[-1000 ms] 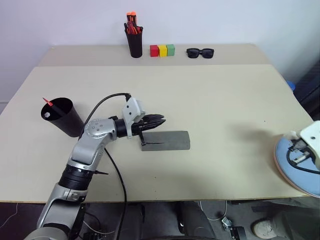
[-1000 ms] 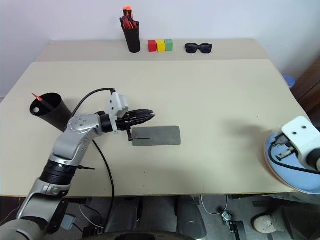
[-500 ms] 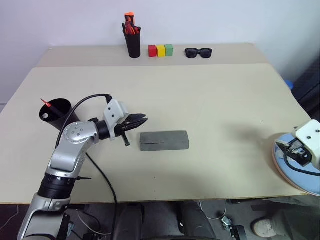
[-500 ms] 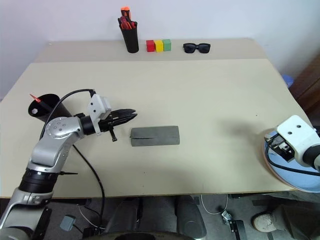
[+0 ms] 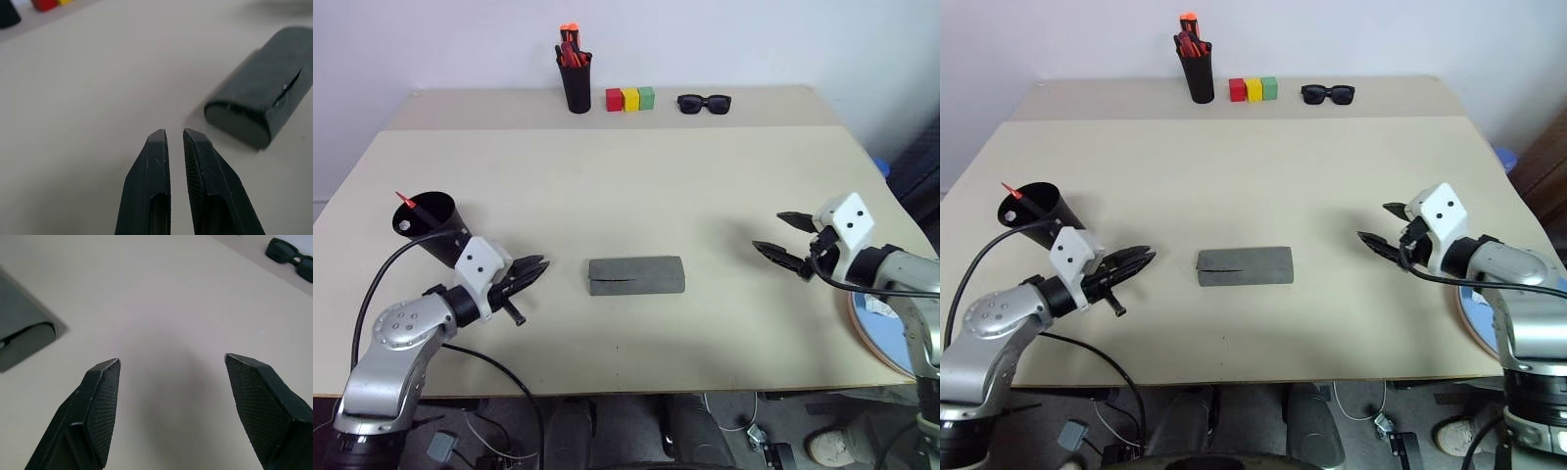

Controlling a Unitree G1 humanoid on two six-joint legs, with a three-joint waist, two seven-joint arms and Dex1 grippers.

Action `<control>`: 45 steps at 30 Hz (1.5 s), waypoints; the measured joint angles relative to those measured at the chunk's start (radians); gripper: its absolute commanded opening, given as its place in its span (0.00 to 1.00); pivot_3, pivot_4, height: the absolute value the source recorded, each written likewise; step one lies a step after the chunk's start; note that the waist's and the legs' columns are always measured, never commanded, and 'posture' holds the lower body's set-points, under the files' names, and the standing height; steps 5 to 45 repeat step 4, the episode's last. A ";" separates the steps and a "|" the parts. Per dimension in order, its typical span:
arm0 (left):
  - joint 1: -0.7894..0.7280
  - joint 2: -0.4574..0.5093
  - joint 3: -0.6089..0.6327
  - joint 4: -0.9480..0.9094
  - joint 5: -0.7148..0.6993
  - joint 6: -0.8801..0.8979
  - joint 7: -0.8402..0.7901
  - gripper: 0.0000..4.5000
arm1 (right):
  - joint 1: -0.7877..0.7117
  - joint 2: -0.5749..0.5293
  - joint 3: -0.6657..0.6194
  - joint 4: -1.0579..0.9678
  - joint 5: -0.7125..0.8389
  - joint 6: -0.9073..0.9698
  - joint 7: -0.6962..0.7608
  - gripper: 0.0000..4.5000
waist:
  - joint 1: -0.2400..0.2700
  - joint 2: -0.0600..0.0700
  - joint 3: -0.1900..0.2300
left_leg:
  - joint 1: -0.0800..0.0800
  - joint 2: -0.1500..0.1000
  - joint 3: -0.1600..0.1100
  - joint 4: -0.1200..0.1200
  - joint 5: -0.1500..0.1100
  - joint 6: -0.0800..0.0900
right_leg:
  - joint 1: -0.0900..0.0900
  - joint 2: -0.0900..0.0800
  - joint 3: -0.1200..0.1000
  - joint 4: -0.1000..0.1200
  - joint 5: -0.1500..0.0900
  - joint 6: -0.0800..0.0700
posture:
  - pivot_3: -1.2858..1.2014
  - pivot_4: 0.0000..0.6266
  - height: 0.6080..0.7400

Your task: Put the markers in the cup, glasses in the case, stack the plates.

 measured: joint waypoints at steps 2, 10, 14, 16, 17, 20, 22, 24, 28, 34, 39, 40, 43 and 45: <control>0.019 0.000 0.005 -0.010 0.001 0.002 0.010 0.11 | -0.008 0.003 0.020 0.019 0.001 -0.016 0.011 0.77 | -0.001 0.000 0.000 | 0.000 0.000 0.000 0.000 0.000 0.000 | 0.000 0.000 0.000 0.000 0.000 0.000 | 0.52 0.24 1.00; 0.031 0.000 0.021 -0.025 0.001 0.007 0.024 0.11 | -0.019 0.015 0.047 0.029 0.001 -0.035 0.018 0.77 | -0.001 0.000 0.000 | 0.000 0.000 0.000 0.000 0.000 0.000 | 0.000 0.000 0.000 0.000 0.000 0.000 | 0.52 0.24 1.00; 0.031 0.000 0.021 -0.025 0.001 0.007 0.024 0.11 | -0.019 0.015 0.047 0.029 0.001 -0.035 0.018 0.77 | -0.001 0.000 0.000 | 0.000 0.000 0.000 0.000 0.000 0.000 | 0.000 0.000 0.000 0.000 0.000 0.000 | 0.52 0.24 1.00; 0.031 0.000 0.021 -0.025 0.001 0.007 0.024 0.11 | -0.019 0.015 0.047 0.029 0.001 -0.035 0.018 0.77 | -0.001 0.000 0.000 | 0.000 0.000 0.000 0.000 0.000 0.000 | 0.000 0.000 0.000 0.000 0.000 0.000 | 0.52 0.24 1.00; 0.031 0.000 0.021 -0.025 0.001 0.007 0.024 0.11 | -0.019 0.015 0.047 0.029 0.001 -0.035 0.018 0.77 | -0.001 0.000 0.000 | 0.000 0.000 0.000 0.000 0.000 0.000 | 0.000 0.000 0.000 0.000 0.000 0.000 | 0.52 0.24 1.00; 0.031 0.000 0.021 -0.025 0.001 0.007 0.024 0.11 | -0.019 0.015 0.047 0.029 0.001 -0.035 0.018 0.77 | -0.001 0.000 0.000 | 0.000 0.000 0.000 0.000 0.000 0.000 | 0.000 0.000 0.000 0.000 0.000 0.000 | 0.52 0.24 1.00; 0.031 0.000 0.021 -0.025 0.001 0.007 0.024 0.11 | -0.019 0.015 0.047 0.029 0.001 -0.035 0.018 0.77 | -0.001 0.000 0.000 | 0.000 0.000 0.000 0.000 0.000 0.000 | 0.000 0.000 0.000 0.000 0.000 0.000 | 0.52 0.24 1.00; 0.031 0.000 0.021 -0.025 0.001 0.007 0.024 0.11 | -0.019 0.015 0.047 0.029 0.001 -0.035 0.018 0.77 | -0.001 0.000 0.000 | 0.000 0.000 0.000 0.000 0.000 0.000 | 0.000 0.000 0.000 0.000 0.000 0.000 | 0.52 0.24 1.00; 0.031 0.000 0.021 -0.025 0.001 0.007 0.024 0.11 | -0.019 0.015 0.047 0.029 0.001 -0.035 0.018 0.77 | -0.001 0.000 0.000 | 0.000 0.000 0.000 0.000 0.000 0.000 | 0.000 0.000 0.000 0.000 0.000 0.000 | 0.52 0.24 1.00; 0.031 0.000 0.021 -0.025 0.001 0.007 0.024 0.11 | -0.019 0.015 0.047 0.029 0.001 -0.035 0.018 0.77 | -0.001 0.000 0.000 | 0.000 0.000 0.000 0.000 0.000 0.000 | 0.000 0.000 0.000 0.000 0.000 0.000 | 0.52 0.24 1.00; 0.031 0.000 0.021 -0.025 0.001 0.007 0.024 0.11 | -0.019 0.015 0.047 0.029 0.001 -0.035 0.018 0.77 | -0.001 0.000 0.000 | 0.000 0.000 0.000 0.000 0.000 0.000 | 0.000 0.000 0.000 0.000 0.000 0.000 | 0.52 0.24 1.00; 0.031 0.000 0.021 -0.025 0.001 0.007 0.024 0.11 | -0.019 0.015 0.047 0.029 0.001 -0.035 0.018 0.77 | -0.001 0.000 0.000 | 0.000 0.000 0.000 0.000 0.000 0.000 | 0.000 0.000 0.000 0.000 0.000 0.000 | 0.52 0.24 1.00; 0.031 0.000 0.021 -0.025 0.001 0.007 0.024 0.11 | -0.019 0.015 0.047 0.029 0.001 -0.035 0.018 0.77 | -0.001 0.000 0.000 | 0.000 0.000 0.000 0.000 0.000 0.000 | 0.000 0.000 0.000 0.000 0.000 0.000 | 0.52 0.24 1.00; 0.031 0.000 0.021 -0.025 0.001 0.007 0.024 0.11 | -0.019 0.015 0.047 0.029 0.001 -0.035 0.018 0.77 | -0.001 0.000 0.000 | 0.000 0.000 0.000 0.000 0.000 0.000 | 0.000 0.000 0.000 0.000 0.000 0.000 | 0.52 0.24 1.00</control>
